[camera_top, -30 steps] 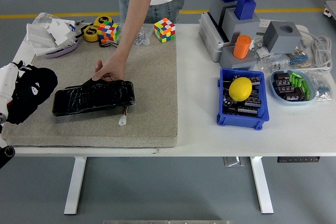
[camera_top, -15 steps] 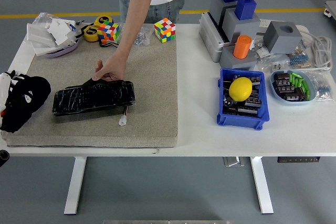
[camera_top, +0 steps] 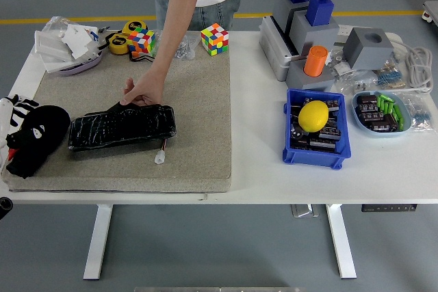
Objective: Pick the rag up,wipe the panel,place it on the desk
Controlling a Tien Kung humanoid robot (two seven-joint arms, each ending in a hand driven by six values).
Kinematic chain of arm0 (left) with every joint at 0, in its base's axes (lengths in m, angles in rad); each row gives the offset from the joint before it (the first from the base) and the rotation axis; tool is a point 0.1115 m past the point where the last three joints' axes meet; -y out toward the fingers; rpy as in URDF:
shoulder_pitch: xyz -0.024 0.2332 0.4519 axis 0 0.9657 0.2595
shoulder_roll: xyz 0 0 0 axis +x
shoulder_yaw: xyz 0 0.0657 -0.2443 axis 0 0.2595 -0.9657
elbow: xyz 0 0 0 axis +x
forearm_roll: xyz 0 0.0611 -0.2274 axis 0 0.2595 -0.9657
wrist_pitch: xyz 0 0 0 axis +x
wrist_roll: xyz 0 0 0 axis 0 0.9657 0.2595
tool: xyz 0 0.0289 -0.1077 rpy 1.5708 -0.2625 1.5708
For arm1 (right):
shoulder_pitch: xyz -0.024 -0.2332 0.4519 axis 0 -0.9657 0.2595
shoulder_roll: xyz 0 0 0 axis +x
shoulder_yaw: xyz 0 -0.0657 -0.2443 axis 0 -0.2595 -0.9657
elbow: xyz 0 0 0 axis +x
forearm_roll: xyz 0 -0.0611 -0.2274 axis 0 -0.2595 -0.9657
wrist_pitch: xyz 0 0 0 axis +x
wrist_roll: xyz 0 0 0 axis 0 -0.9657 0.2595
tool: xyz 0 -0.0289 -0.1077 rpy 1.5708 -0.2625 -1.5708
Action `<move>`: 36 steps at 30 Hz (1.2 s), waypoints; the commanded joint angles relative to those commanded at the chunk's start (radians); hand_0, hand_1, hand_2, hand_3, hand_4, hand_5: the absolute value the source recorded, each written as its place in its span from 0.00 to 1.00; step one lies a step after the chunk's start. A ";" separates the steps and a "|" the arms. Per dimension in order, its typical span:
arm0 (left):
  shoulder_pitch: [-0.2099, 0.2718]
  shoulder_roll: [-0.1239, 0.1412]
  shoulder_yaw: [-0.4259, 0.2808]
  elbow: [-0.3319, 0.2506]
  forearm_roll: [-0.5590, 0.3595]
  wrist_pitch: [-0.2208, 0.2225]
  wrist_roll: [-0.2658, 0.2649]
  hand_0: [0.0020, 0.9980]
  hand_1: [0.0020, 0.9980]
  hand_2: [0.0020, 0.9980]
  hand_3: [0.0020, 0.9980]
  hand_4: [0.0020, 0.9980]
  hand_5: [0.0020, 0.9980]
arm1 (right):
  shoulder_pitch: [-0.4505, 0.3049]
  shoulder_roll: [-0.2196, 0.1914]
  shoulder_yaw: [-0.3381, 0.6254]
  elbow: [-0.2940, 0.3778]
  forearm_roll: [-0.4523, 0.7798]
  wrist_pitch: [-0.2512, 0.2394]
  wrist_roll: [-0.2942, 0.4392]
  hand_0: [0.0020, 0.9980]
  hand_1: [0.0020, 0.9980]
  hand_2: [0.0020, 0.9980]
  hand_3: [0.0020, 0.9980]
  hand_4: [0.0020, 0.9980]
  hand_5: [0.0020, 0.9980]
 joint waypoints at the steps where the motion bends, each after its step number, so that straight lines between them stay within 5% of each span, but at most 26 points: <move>1: 0.000 0.001 0.000 0.002 0.001 0.000 0.005 0.38 0.55 0.66 0.64 0.84 0.16 | 0.000 0.000 -0.001 0.000 0.000 0.000 0.000 0.76 0.62 0.70 0.60 0.98 0.59; 11: 0.009 0.007 -0.016 -0.004 0.000 0.000 0.027 0.39 0.58 0.73 0.69 0.89 0.18 | 0.002 0.000 -0.003 -0.001 -0.001 -0.001 0.000 0.76 0.61 0.70 0.60 0.98 0.59; 12: 0.010 0.009 -0.018 -0.008 -0.002 0.000 0.028 0.40 0.62 0.75 0.77 1.00 0.34 | 0.002 0.000 -0.002 -0.001 -0.001 -0.001 0.000 0.76 0.61 0.70 0.60 0.98 0.59; 28: 0.011 0.042 -0.064 -0.091 -0.033 -0.003 0.012 0.40 0.62 0.75 0.78 1.00 0.46 | 0.008 0.002 -0.001 -0.006 -0.001 0.000 0.001 0.76 0.61 0.70 0.60 0.98 0.59; 36: 0.038 0.059 -0.135 -0.186 -0.013 -0.009 0.038 0.40 0.62 0.75 0.78 1.00 0.50 | 0.007 0.001 0.004 -0.007 -0.004 0.002 0.000 0.76 0.61 0.70 0.60 0.98 0.59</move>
